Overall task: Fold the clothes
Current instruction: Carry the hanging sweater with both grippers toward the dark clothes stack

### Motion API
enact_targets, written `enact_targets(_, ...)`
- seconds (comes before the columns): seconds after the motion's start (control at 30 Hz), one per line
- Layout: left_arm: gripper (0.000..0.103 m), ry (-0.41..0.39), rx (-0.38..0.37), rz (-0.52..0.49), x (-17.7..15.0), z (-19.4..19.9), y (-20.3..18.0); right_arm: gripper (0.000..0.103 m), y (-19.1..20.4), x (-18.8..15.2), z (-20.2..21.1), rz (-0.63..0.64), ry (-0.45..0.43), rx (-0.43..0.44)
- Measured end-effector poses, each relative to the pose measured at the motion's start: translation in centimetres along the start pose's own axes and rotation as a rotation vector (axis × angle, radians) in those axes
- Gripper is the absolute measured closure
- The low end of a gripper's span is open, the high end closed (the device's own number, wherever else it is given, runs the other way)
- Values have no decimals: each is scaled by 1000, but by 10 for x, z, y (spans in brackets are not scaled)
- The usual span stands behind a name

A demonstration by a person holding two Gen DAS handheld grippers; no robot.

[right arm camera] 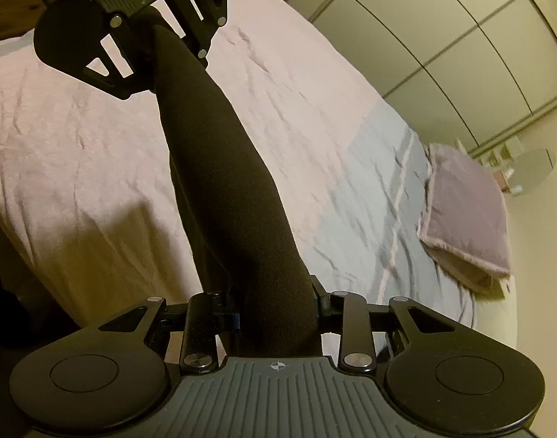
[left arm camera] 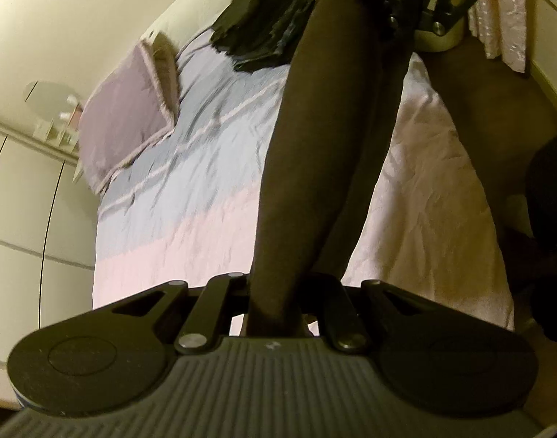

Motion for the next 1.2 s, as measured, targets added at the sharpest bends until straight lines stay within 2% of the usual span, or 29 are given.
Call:
enact_targets(0.27,93,-24,-9,-61,64,-25,0,71,-32,-48,12,-64,3,0)
enact_targets(0.63,93,0,-4,-55,203,-79,3,71,-128,-153,33,-69,-26,15)
enact_targets(0.8,93,-14,-26,-70,257,-101,3,71,-167,-202,40,-101,-17,15)
enact_targets(0.97,93,-62,-53,-110,294,-118,8,71,-191,-236,50,-157,8,13)
enact_targets(1.2,93,-203,-50,-128,336,-145,41,71,-244,-256,64,-217,64,-65)
Point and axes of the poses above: each gripper's, at about its wrist camera, not at the fingertips, and z roughly against the way its jaws point, y to its left, x to its top, the point moved 2 cm from there along -z, roughly the way its jaws point, and after that the axes turned 7 degrees about x, right-handed, at the moved point
